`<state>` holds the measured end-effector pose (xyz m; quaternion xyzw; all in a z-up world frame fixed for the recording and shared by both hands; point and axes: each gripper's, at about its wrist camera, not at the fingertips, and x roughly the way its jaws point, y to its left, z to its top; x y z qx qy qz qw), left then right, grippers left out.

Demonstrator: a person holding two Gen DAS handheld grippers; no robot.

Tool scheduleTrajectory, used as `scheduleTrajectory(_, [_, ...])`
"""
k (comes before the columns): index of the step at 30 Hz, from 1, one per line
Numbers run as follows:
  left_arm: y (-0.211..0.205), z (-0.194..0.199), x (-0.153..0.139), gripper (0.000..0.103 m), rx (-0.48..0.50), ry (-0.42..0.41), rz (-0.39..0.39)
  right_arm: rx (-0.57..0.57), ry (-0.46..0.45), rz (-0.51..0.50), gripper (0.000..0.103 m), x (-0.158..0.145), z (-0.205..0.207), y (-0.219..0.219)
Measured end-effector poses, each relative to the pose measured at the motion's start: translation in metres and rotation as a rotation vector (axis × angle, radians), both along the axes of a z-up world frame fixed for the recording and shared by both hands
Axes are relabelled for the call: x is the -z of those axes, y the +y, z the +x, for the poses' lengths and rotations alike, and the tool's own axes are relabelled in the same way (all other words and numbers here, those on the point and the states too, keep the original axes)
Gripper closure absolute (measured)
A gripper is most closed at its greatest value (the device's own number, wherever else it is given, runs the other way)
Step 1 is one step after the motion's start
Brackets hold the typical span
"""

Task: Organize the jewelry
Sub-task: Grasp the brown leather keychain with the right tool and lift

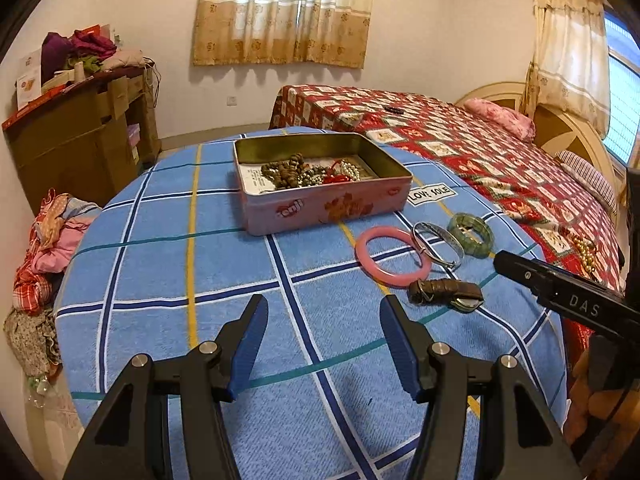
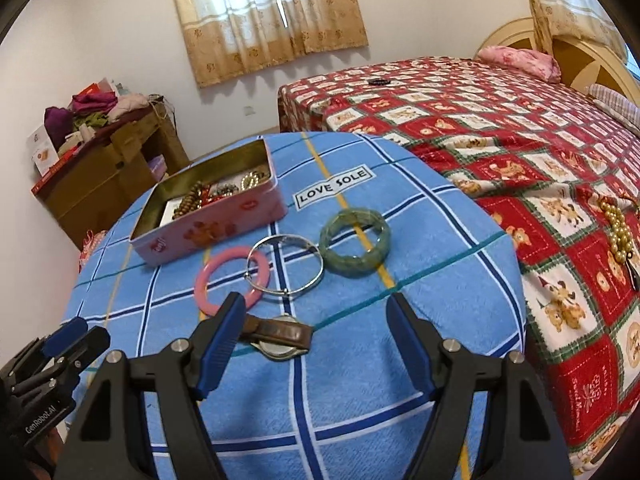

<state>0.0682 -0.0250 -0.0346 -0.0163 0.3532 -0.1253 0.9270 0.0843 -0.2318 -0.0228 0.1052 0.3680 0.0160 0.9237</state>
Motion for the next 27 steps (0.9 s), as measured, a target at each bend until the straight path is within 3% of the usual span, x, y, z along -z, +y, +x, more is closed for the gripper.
scheduleTrajectory(8, [-0.001, 0.004, 0.006, 0.044, -0.002, 0.030, 0.019, -0.155, 0.047, -0.027, 0.028, 0.017, 0.012, 0.025])
scheduleTrajectory(14, [0.006, 0.005, 0.006, 0.044, -0.012, 0.037, 0.017, -0.279, 0.083, -0.167, 0.035, 0.024, 0.027, 0.048])
scheduleTrajectory(21, [0.009, 0.010, 0.010, 0.044, -0.020, 0.057, -0.001, -0.292, 0.152, -0.211, 0.035, 0.041, 0.025, 0.039])
scheduleTrajectory(25, [0.010, 0.010, 0.010, 0.044, -0.018, 0.065, -0.011, -0.308, 0.120, -0.244, 0.035, 0.044, 0.025, 0.041])
scheduleTrajectory(27, [0.012, 0.008, 0.008, 0.044, -0.021, 0.057, -0.012, -0.312, 0.117, -0.244, 0.039, 0.042, 0.025, 0.042])
